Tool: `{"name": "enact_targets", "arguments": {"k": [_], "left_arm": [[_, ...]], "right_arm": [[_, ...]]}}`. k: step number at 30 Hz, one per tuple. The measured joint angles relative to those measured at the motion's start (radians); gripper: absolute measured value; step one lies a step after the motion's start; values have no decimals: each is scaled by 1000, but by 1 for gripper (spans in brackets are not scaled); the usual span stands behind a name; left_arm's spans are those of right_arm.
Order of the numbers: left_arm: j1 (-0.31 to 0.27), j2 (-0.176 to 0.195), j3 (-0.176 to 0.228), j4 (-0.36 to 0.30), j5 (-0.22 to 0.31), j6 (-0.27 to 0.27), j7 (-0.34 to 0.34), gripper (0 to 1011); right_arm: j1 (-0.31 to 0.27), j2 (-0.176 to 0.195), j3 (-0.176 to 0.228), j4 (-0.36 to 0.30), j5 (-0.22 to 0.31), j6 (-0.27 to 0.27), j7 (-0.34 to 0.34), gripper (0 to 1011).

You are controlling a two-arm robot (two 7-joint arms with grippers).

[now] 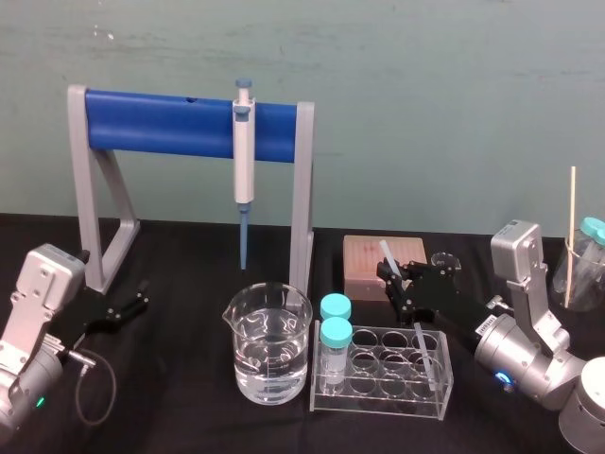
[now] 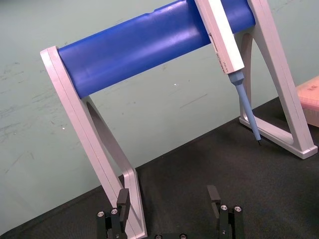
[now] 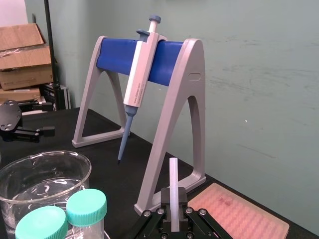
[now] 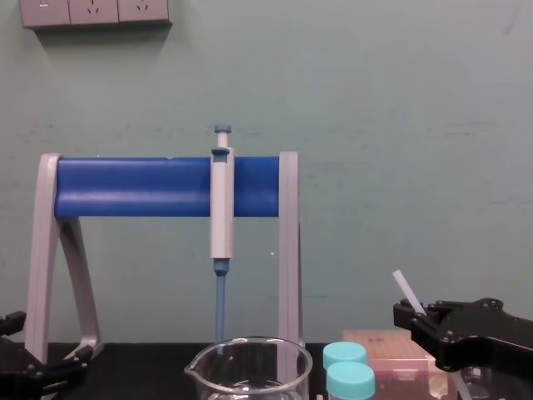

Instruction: Pick up the stirring rod with one hand, then place it down.

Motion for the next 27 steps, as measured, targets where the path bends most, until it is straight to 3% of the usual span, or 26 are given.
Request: {"name": "enact_targets", "arguments": {"k": [16, 27], "left_arm": [[0, 0, 0, 0, 0, 0, 0, 1001], [0, 0, 0, 0, 0, 0, 0, 1000]], "right_arm": [[-5, -4, 14, -2, 8, -8, 21, 69], [-35, -27, 90, -77, 89, -21, 64, 69]]}}
